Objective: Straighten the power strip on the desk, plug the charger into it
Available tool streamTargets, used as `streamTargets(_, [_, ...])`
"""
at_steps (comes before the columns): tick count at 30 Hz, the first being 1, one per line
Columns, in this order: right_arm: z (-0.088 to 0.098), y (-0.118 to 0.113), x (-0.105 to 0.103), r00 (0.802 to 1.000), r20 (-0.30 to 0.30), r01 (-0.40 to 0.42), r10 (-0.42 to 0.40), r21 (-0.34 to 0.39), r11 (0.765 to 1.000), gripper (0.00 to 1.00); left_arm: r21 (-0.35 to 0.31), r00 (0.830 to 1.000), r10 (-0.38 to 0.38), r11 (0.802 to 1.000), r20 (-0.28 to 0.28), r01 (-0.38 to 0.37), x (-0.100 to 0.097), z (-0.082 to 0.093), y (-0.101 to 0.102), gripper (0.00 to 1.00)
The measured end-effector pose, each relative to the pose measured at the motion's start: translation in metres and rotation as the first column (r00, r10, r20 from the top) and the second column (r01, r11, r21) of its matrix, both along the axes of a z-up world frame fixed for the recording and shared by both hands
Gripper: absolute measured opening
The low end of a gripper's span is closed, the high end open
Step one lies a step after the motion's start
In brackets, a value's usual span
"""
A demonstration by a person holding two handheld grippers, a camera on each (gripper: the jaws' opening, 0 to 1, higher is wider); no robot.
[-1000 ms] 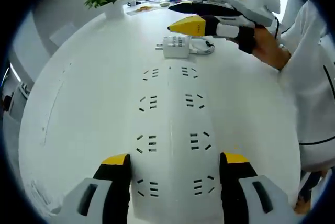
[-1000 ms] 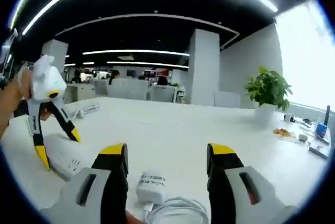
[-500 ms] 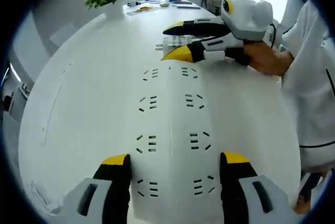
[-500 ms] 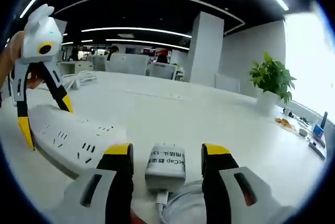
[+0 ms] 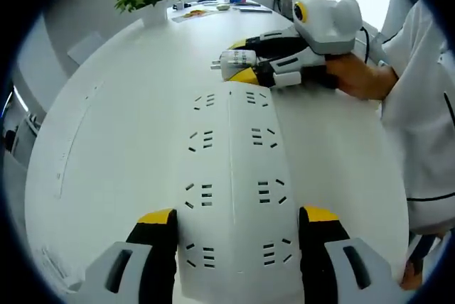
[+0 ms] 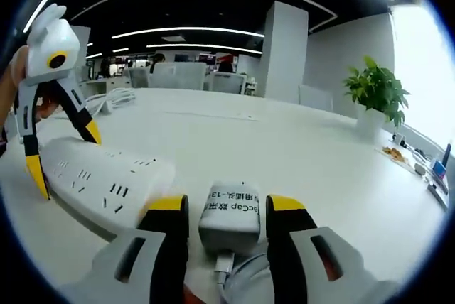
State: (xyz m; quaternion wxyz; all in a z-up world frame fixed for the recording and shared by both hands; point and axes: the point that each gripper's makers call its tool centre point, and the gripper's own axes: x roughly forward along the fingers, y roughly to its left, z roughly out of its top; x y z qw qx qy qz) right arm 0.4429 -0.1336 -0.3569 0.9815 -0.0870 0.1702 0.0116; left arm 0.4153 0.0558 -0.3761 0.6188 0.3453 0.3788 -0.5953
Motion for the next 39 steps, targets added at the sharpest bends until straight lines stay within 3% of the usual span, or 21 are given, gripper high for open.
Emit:
streamTargets(9, [0.000,0.000,0.000,1.000,-0.002,-0.029,0.029,0.045,0.999,0.31,0.000,1.000,-0.001,1.000,0.000,0.001,0.001,0.000,0.000,0.70])
streamTargets(19, [0.000,0.005,0.000,0.993,-0.009,-0.115,0.116,0.037,0.993,0.30,-0.003,1.000,0.000,1.000,0.000,0.000,0.001,0.000,-0.001,0.70])
streamTargets(23, [-0.001,0.010,-0.003,0.963,-0.026,-0.270,0.270,-0.006,0.963,0.30,-0.005,1.000,0.000,1.000,0.000,0.000,0.001,0.000,-0.001,0.70])
streamTargets(27, [-0.001,0.012,-0.006,0.935,-0.035,-0.353,0.354,0.036,0.935,0.30,-0.005,1.000,-0.001,1.000,0.000,0.001,0.001,0.000,-0.001,0.70])
streamTargets(30, [-0.002,0.014,-0.009,0.893,-0.054,-0.446,0.446,0.020,0.895,0.30,-0.006,1.000,-0.001,1.000,0.000,0.001,0.000,-0.001,-0.001,0.70])
streamTargets(32, [-0.003,0.018,-0.014,0.842,-0.077,-0.537,0.535,-0.021,0.843,0.30,-0.007,1.000,-0.001,1.000,0.000,0.001,0.000,-0.001,-0.001,0.70])
streamTargets(39, [-0.003,0.019,-0.016,0.819,-0.073,-0.571,0.568,-0.014,0.821,0.30,-0.006,1.000,-0.002,1.000,0.000,0.002,0.000,-0.001,-0.001,0.70])
